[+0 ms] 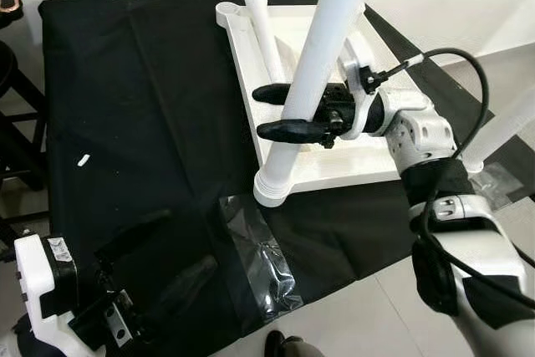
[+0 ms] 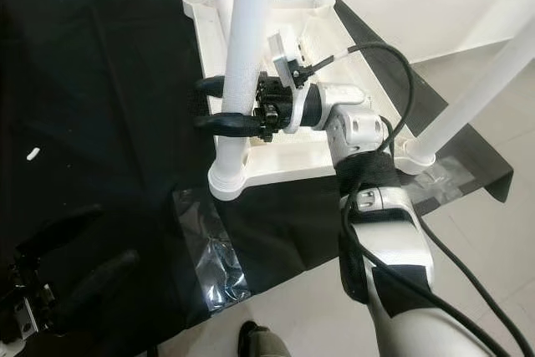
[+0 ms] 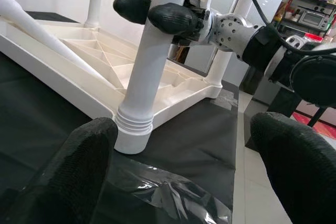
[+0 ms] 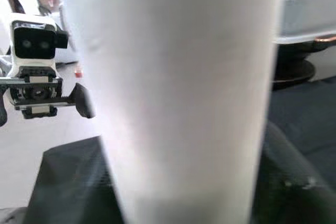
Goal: Building children table
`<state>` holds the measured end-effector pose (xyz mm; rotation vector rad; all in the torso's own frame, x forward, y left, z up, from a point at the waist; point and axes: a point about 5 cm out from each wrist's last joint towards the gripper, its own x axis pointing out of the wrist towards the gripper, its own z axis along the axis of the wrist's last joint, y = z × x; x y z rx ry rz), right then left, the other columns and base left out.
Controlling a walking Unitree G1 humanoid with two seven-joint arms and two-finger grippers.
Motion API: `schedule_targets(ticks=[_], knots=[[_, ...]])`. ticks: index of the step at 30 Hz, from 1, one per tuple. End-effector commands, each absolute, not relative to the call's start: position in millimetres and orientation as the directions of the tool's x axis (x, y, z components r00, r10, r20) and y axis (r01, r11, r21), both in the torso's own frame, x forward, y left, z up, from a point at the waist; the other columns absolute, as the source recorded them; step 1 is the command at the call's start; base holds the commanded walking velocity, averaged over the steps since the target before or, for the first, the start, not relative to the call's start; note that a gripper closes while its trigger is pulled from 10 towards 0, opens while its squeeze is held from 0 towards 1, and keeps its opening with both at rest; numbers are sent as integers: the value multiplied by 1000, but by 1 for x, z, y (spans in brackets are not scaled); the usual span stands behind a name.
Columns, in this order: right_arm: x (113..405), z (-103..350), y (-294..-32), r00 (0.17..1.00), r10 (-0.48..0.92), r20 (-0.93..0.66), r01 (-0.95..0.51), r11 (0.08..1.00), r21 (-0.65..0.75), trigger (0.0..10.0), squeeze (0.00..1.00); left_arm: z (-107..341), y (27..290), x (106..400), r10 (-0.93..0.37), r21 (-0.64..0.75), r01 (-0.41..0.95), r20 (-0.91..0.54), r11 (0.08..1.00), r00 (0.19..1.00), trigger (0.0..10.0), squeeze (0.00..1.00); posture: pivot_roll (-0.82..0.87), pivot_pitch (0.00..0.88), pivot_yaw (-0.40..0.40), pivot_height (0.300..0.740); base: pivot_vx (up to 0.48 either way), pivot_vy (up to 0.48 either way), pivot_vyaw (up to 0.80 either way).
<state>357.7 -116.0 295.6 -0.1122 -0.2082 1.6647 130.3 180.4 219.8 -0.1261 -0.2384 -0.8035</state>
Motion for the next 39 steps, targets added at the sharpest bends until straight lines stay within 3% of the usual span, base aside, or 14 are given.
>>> schedule_targets(ticks=[1, 7, 11, 12, 14, 16, 17, 19, 25, 26, 28, 29, 30, 39], knots=[[359, 297, -121, -108, 993, 55, -974, -94, -208, 0, 0, 221, 178, 128, -709, -16, 733, 243, 680, 662, 10000, 0, 215, 263, -130, 740, 0, 0, 0], [357, 291, -120, -93, 995, 39, -966, -80, -245, 0, 0, 220, 178, 129, -711, -17, 736, 246, 677, 659, 10000, 0, 200, 258, -133, 740, 0, 0, 0], [348, 275, -114, 2, 999, 41, -959, 14, -283, 0, 0, 219, 178, 130, -711, -16, 737, 251, 676, 657, 10000, 0, 188, 255, -140, 740, 0, 0, 0], [340, 264, -103, 114, 990, 86, -966, 130, -224, 0, 0, 220, 179, 130, -710, -15, 736, 253, 677, 658, 10000, 0, 157, 253, -127, 740, 0, 0, 0], [327, 222, -72, 561, 826, 56, -812, 562, -157, 0, 0, 219, 183, 131, -707, -22, 736, 257, 677, 659, 10000, 0, 134, 252, -110, 740, 0, 0, 0], [327, 222, -72, 561, 826, 56, -812, 562, -157, 0, 0, 219, 183, 131, -707, -22, 736, 257, 677, 659, 10000, 0, 134, 252, -110, 740, 0, 0, 0], [305, 196, -59, 711, 703, 20, -701, 711, -58, 0, 0, 218, 183, 133, -712, -25, 740, 256, 672, 654, 10000, 0, 133, 250, -102, 740, 0, 0, 0], [282, 179, -52, 828, 561, -13, -561, 827, -15, 0, 0, 217, 179, 137, -725, -29, 757, 267, 653, 635, 10000, 0, 132, 247, -97, 740, 0, 0, 0], [295, 189, -51, 840, 543, 23, -542, 840, -29, 0, 0, 217, 176, 143, -731, -23, 765, 280, 643, 622, 10000, 0, 131, 201, -102, 740, 0, 0, 0], [300, 192, -51, 835, 550, 27, -549, 835, -39, 3765, 0, 218, 176, 144, -731, -16, 765, 283, 644, 621, 10000, 0, 136, 195, -105, 740, 0, 0, 0], [300, 192, -51, 835, 550, 27, -549, 835, -39, 3765, 0, 218, 176, 144, -731, -16, 765, 283, 644, 621, 10000, 0, 136, 195, -105, 740, 0, 0, 0], [303, 195, -52, 831, 555, 32, -554, 831, -44, 10000, 0, 218, 177, 145, -730, -10, 763, 285, 646, 622, 10000, 0, 136, 195, -105, 740, 0, 0, 0], [301, 198, -46, 788, 616, 22, -616, 788, 8, 10000, 1000, 219, 179, 146, -729, -3, 761, 286, 649, 623, 10000, 0, 134, 186, -105, 740, 0, 0, 0], [296, 227, -43, 603, 787, 131, -797, 603, 41, 10000, 1000, 217, 178, 148, -734, 4, 764, 279, 645, 619, 10000, 0, 135, 187, -107, 740, 0, 0, 0]])
